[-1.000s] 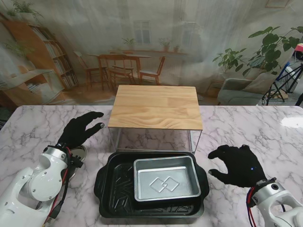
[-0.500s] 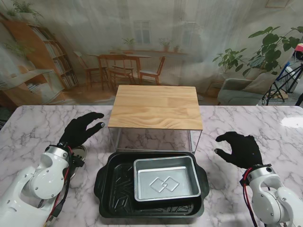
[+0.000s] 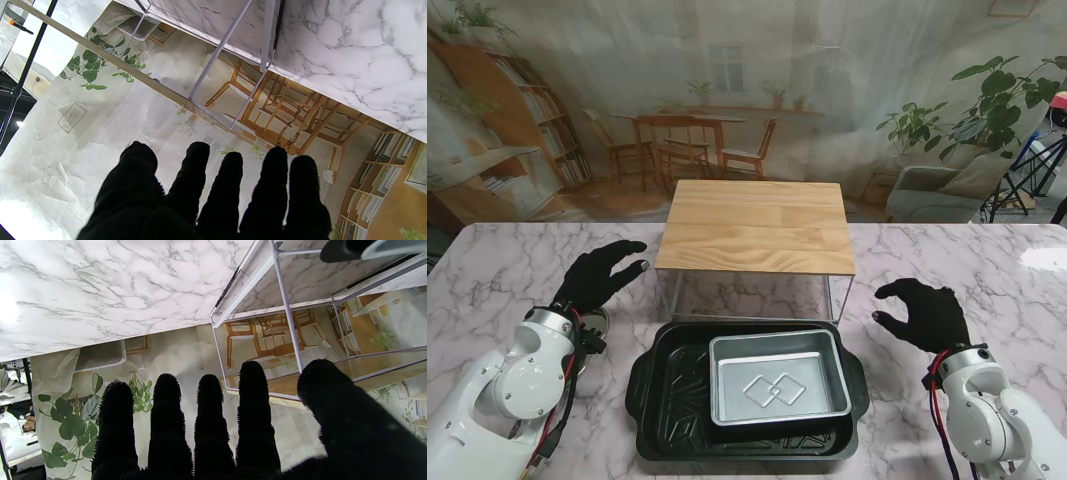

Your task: Stack the baking trays onto the shelf

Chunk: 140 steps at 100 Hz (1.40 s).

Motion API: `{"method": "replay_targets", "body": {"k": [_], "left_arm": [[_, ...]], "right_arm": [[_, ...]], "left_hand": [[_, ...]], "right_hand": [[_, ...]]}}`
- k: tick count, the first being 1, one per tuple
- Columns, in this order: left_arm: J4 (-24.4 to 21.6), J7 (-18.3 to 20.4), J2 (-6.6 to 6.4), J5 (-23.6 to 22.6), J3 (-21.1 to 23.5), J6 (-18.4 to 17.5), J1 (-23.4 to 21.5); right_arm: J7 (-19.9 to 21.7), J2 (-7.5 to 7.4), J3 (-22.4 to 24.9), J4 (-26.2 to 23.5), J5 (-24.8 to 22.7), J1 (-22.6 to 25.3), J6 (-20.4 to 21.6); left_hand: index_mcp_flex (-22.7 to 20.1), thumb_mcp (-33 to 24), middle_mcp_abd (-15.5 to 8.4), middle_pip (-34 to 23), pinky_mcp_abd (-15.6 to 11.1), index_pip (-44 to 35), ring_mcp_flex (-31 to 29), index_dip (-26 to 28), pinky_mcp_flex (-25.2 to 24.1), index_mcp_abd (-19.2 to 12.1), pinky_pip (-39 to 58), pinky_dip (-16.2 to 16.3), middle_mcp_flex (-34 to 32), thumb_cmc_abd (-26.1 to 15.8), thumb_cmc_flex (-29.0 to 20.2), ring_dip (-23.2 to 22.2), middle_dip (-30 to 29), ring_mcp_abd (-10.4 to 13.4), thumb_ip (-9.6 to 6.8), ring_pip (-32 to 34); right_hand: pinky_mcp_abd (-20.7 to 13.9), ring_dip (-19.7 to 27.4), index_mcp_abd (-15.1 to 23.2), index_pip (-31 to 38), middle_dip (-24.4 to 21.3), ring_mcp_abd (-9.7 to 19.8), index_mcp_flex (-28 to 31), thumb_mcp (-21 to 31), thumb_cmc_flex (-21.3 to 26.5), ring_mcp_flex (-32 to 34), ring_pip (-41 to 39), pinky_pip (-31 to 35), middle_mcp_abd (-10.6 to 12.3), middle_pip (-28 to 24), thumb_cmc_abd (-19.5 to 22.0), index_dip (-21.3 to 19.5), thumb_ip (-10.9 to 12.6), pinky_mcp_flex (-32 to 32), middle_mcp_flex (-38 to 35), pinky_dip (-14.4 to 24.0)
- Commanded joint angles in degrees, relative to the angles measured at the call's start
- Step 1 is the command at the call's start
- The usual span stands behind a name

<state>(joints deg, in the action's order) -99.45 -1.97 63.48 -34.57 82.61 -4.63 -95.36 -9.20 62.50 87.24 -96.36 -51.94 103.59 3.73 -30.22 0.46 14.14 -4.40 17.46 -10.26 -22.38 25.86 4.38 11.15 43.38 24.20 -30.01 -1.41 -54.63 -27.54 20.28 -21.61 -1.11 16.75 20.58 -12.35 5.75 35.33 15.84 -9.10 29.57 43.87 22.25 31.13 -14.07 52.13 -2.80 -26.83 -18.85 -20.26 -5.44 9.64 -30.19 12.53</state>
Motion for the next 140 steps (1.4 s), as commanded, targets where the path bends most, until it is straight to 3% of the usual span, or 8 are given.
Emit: {"method": "replay_targets", "body": {"k": [1,31,59,89,109,121,140], "left_arm": [[0.25,0.66,0.08,0.17,0.07,0.32,-0.26],[-0.2,0.04,0.0,-1.49,3.38,-1.05,-2.94],[1.59,-1.19,-0.21,-5.05,8.95,-4.19,-5.89],[6.12,-4.12,-0.02,-7.35,13.15,-4.26,-7.56],[10.55,-4.86,0.25,-5.12,13.88,-3.72,-6.64],[13.15,-4.89,0.39,-3.15,13.65,-4.14,-5.6],[16.24,-5.12,0.51,-1.86,13.02,-3.3,-4.11]], "right_arm": [[-1.15,0.42,-0.47,0.6,0.0,0.35,-0.32],[-1.63,0.49,-0.84,0.8,0.27,0.08,-0.24],[-2.65,0.59,-0.26,-0.32,-0.47,1.04,0.1],[-2.42,0.61,-0.29,-1.04,-0.53,1.43,-0.38],[-2.74,0.67,-0.22,-1.08,-0.5,1.65,-0.49],[-2.76,0.67,-0.24,-0.99,-0.48,1.63,-0.58],[-2.6,0.66,-0.34,-0.86,-0.33,1.5,-0.7]], "left_hand": [[-0.16,1.13,0.38,-0.27,-0.24,0.5,-0.77,0.15,-0.57,0.59,-0.14,1.56,-0.04,-2.89,0.16,-0.46,0.82,0.65,1.37,-0.6],[2.79,1.2,-0.34,0.43,-2.54,1.47,0.89,-0.21,-0.92,0.38,-2.11,0.41,4.13,-2.52,1.1,0.04,0.3,1.72,1.49,-1.3],[4.63,1.09,1.6,2.78,-6.76,2.42,4.51,-1.08,0.17,1.81,-1.99,-1.91,9.2,-2.15,1.08,3.3,-5.18,2.67,1.43,-3.12],[7.39,1.11,0.62,1.91,-7.18,3.41,4.27,-1.55,0.32,1.29,-1.74,-2.23,8.78,-2.0,1.59,3.26,-5.13,2.87,1.43,-1.93],[11.19,1.2,2.44,2.57,-7.67,4.87,2.82,-2.23,1.75,1.97,0.38,-1.43,9.31,-0.6,2.02,2.49,-5.41,2.58,1.34,-0.6],[14.15,1.11,3.23,2.59,-7.88,6.72,1.6,-3.52,3.11,3.39,1.32,-1.14,8.93,1.23,2.35,2.0,-5.82,2.62,1.14,0.4],[13.06,0.42,4.51,1.4,-7.99,5.97,-2.24,-4.6,6.94,8.64,5.09,0.32,5.3,5.24,2.33,-0.38,-4.92,2.51,0.28,4.26]], "right_hand": [[-1.47,0.97,2.5,0.19,-0.61,1.71,-0.26,0.06,-1.03,-1.21,3.71,-1.19,1.43,1.09,1.69,-1.33,1.41,-1.41,1.49,-0.58],[-1.59,1.03,1.83,-0.19,-0.66,1.68,-0.96,-0.27,-0.84,-1.29,4.04,-1.99,1.31,1.24,1.8,-1.15,1.39,-1.67,1.51,-0.17],[-1.59,1.0,1.77,-0.16,-0.63,1.62,-1.01,-0.34,-0.98,-1.48,4.15,-2.72,0.88,1.2,1.87,-1.14,1.44,-2.1,1.48,0.11],[-1.47,0.85,1.57,-0.11,-0.52,1.37,-0.29,-0.41,-0.98,-1.01,3.96,-2.82,0.15,0.89,1.88,-1.13,1.46,-1.76,0.58,0.59],[-1.44,0.76,1.4,-0.08,-0.4,1.28,0.08,-0.46,-1.01,-0.93,3.84,-2.84,-0.38,0.62,1.96,-1.15,1.47,-1.65,0.23,0.84],[-1.4,0.66,1.39,0.06,-0.27,1.11,0.57,-0.49,-1.03,-0.8,3.69,-2.8,-1.0,0.33,2.02,-1.23,1.49,-1.59,-0.1,1.02],[-1.33,0.41,1.29,0.07,-0.02,0.59,0.87,-0.62,-1.11,-0.65,3.35,-2.71,-1.8,-0.25,2.14,-1.33,1.5,-1.55,-0.64,1.34]]}}
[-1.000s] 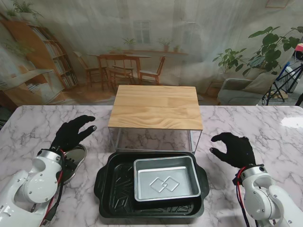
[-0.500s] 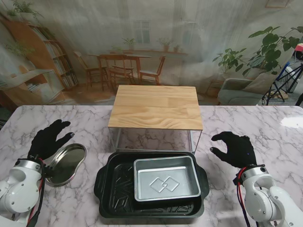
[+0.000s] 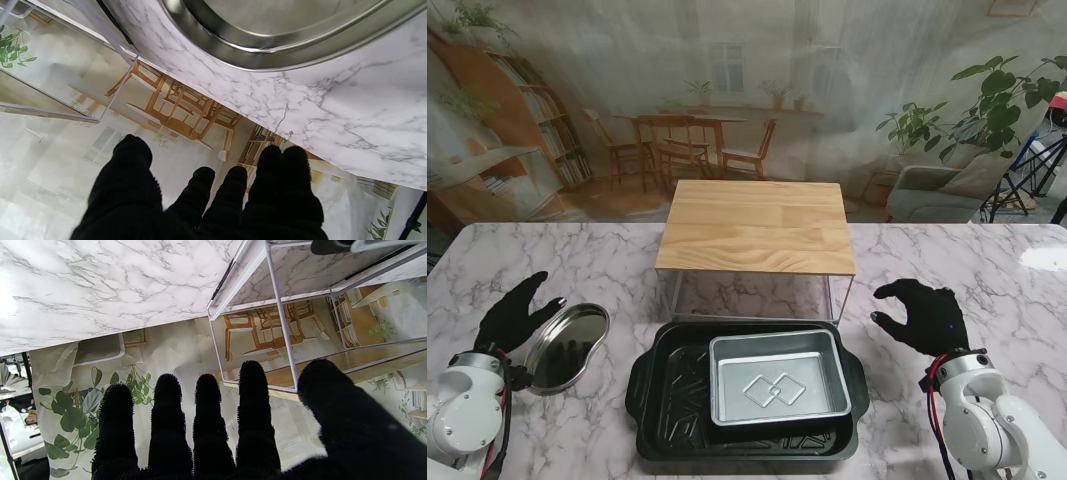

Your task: Stack the baking trays onto the shelf

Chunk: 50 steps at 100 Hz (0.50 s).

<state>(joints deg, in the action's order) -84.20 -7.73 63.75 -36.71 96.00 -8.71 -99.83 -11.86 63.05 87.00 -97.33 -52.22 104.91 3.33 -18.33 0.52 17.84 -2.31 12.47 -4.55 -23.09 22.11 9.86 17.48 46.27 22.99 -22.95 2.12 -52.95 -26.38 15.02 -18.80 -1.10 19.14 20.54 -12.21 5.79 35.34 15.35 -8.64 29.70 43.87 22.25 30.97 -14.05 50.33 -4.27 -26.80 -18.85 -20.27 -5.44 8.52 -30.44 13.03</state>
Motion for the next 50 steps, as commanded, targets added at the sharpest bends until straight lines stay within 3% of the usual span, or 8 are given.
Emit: {"method": "replay_targets", "body": {"k": [1,22,50], "left_arm": [[1.17,0.65,0.24,0.33,-0.4,0.85,0.44],[3.89,0.6,0.39,1.68,-1.1,2.4,1.7],[6.94,0.29,0.19,0.27,-2.74,5.46,3.1]], "right_arm": [[0.06,0.11,-0.09,0.12,-0.04,0.17,-0.28],[-0.15,0.18,-0.03,0.2,0.23,0.19,-0.23],[-0.35,0.24,0.11,0.23,0.49,0.25,-0.1]], "left_hand": [[0.8,0.3,0.79,-0.86,-3.04,0.05,-1.91,-0.84,1.76,2.67,2.45,1.62,-2.24,2.01,0.58,-1.79,0.54,-0.26,0.22,2.21],[-5.14,-0.37,1.53,-3.18,-2.91,-2.3,-7.08,-0.14,6.89,5.78,6.87,3.16,-9.07,6.45,-2.12,-5.54,4.05,-0.38,-0.56,6.4],[-8.23,-1.77,1.51,-3.74,-2.44,-3.12,-9.86,0.33,9.59,5.72,8.75,3.55,-12.75,8.1,-5.27,-6.49,5.86,-0.52,-1.39,7.23]], "right_hand": [[-1.27,0.26,1.28,0.05,0.49,0.01,0.73,-0.66,-1.16,-0.45,3.3,-0.88,-0.32,-0.3,2.1,-1.33,1.49,-0.38,-0.41,0.87],[-1.25,0.01,1.17,0.02,0.69,-0.13,0.91,-0.75,-1.23,-0.44,3.02,-0.82,-0.67,-0.77,2.24,-1.44,1.52,-0.47,-0.75,1.16],[-1.2,-0.2,1.07,0.0,0.87,-0.34,1.12,-0.89,-1.34,-0.29,2.76,-0.82,-0.93,-1.2,2.37,-1.58,1.54,-0.47,-1.07,1.41]]}}
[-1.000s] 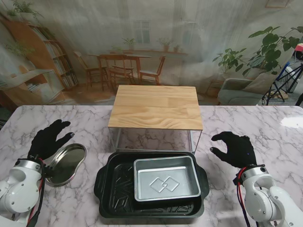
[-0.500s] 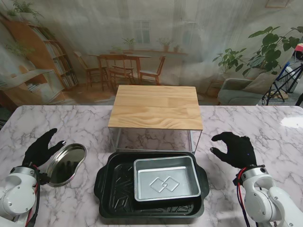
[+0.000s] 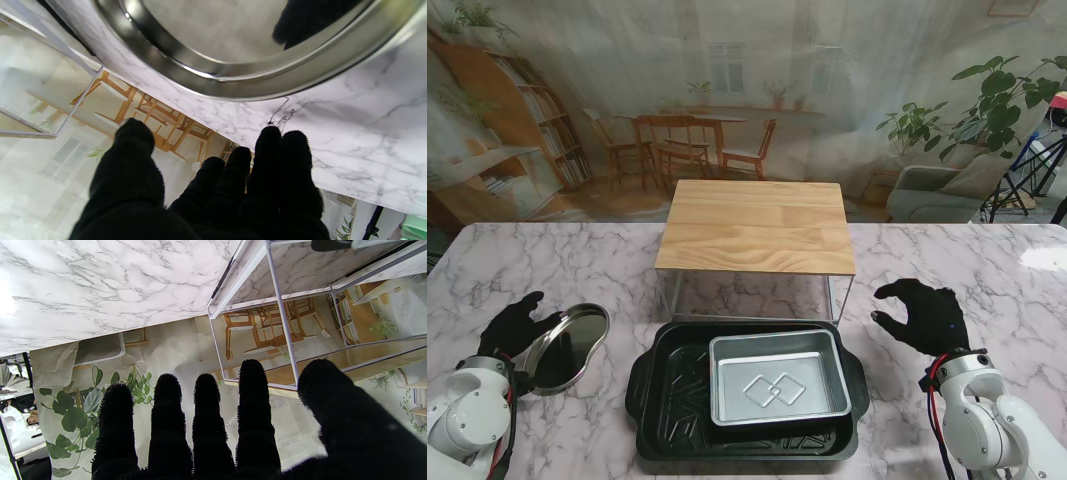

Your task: Stack the baking trays onto the shelf

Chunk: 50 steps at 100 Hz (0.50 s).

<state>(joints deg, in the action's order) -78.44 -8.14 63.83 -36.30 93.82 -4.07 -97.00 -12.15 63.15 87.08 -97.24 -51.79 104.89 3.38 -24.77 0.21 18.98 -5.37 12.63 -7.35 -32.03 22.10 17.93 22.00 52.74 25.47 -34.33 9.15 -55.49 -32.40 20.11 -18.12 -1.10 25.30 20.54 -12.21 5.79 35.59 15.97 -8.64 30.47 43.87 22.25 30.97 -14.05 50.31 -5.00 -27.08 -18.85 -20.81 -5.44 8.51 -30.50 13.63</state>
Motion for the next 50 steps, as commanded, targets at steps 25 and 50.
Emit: {"method": "replay_targets", "body": {"k": [25,50], "left_arm": [[3.15,0.95,-0.06,-0.9,-2.67,3.88,1.59],[4.58,1.21,-0.13,-1.11,-4.17,6.17,2.5]], "right_arm": [[0.04,0.15,-0.08,0.33,0.36,0.11,-0.13],[0.07,0.17,-0.14,0.45,0.61,0.01,-0.15]], "left_hand": [[-2.35,-3.23,-0.01,-0.59,-2.79,-0.56,-1.53,0.5,2.28,0.96,2.61,0.91,-2.06,1.08,-5.66,-0.79,1.26,-1.03,-2.47,1.29],[-3.21,-3.77,-0.4,-0.89,-3.1,-1.28,-4.0,0.79,4.12,0.48,4.3,1.3,-3.98,1.29,-6.64,-1.31,1.55,-0.15,-2.77,2.42]], "right_hand": [[-1.25,-0.33,1.04,-0.24,0.3,-0.3,0.64,-1.04,-1.38,-0.24,2.65,-0.82,-0.39,-1.05,2.51,-1.16,1.55,-0.46,-1.09,0.97],[-1.15,-0.4,0.97,-0.27,0.33,-0.36,0.97,-1.09,-1.33,-0.21,2.6,-0.92,-0.38,-1.16,2.58,-1.26,1.57,-0.49,-1.3,1.08]]}}
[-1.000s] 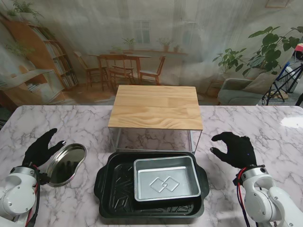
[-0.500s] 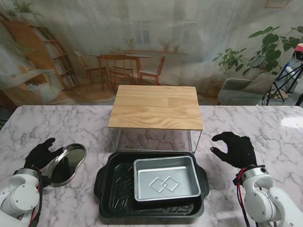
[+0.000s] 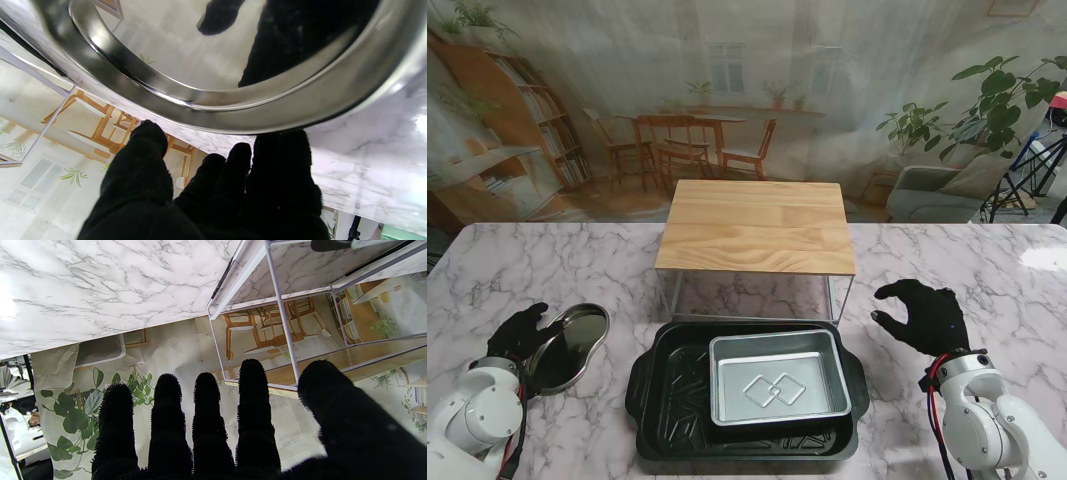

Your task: Stack the baking trays onto the shelf

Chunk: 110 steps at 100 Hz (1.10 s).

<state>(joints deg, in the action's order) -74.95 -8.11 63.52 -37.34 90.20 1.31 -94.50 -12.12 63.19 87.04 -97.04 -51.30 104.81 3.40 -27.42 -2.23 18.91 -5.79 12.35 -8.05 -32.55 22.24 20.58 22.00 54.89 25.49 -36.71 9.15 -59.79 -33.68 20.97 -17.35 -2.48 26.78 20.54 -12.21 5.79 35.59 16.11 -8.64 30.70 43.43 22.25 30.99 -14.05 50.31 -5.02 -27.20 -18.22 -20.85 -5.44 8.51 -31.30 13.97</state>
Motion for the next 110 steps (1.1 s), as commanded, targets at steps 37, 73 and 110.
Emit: {"method": "replay_targets", "body": {"k": [37,73,110], "left_arm": [[-1.18,4.31,-0.22,0.0,-0.28,2.28,-0.49],[-2.69,7.36,-1.24,-4.58,0.66,4.11,-0.77],[-0.83,3.52,-1.46,-10.01,-2.12,5.69,0.24]], "right_arm": [[0.28,0.1,-0.28,0.45,0.18,-0.16,-0.32],[0.41,0.07,-0.3,0.6,0.24,-0.33,-0.2],[0.76,0.03,-0.47,0.71,0.3,-0.54,-0.35]], "left_hand": [[-1.04,-1.84,-0.43,-6.72,-2.03,-1.87,-5.22,0.6,2.5,0.1,4.22,1.39,0.28,0.04,-3.81,-0.52,1.0,-1.37,-1.46,1.73],[1.37,-6.17,-4.77,-11.48,-3.92,-1.55,-7.5,-0.14,5.61,-4.54,11.44,3.55,4.52,1.85,-7.33,-4.98,-0.65,0.54,-3.79,6.77],[1.07,-8.88,-6.56,-15.23,-5.87,-3.15,-9.15,-1.05,7.74,-7.09,15.82,4.53,2.55,7.22,-5.33,-9.96,2.86,2.53,-2.11,9.7]], "right_hand": [[-1.19,-0.47,0.92,-0.35,0.2,-0.42,1.03,-0.74,-1.28,-0.1,2.54,-0.95,-0.36,-1.09,2.08,-1.33,1.59,-0.47,-0.71,0.89],[-1.11,-0.48,0.83,-0.49,0.2,-0.47,1.07,-0.85,-1.34,-0.07,2.58,-0.98,-0.53,-1.08,2.04,-1.38,1.59,-0.46,-0.85,0.99],[-1.1,-0.51,0.66,-0.59,0.18,-0.47,1.06,-0.9,-1.42,-0.02,2.58,-1.0,-0.56,-1.03,1.98,-1.4,1.58,-0.46,-0.85,1.05]]}}
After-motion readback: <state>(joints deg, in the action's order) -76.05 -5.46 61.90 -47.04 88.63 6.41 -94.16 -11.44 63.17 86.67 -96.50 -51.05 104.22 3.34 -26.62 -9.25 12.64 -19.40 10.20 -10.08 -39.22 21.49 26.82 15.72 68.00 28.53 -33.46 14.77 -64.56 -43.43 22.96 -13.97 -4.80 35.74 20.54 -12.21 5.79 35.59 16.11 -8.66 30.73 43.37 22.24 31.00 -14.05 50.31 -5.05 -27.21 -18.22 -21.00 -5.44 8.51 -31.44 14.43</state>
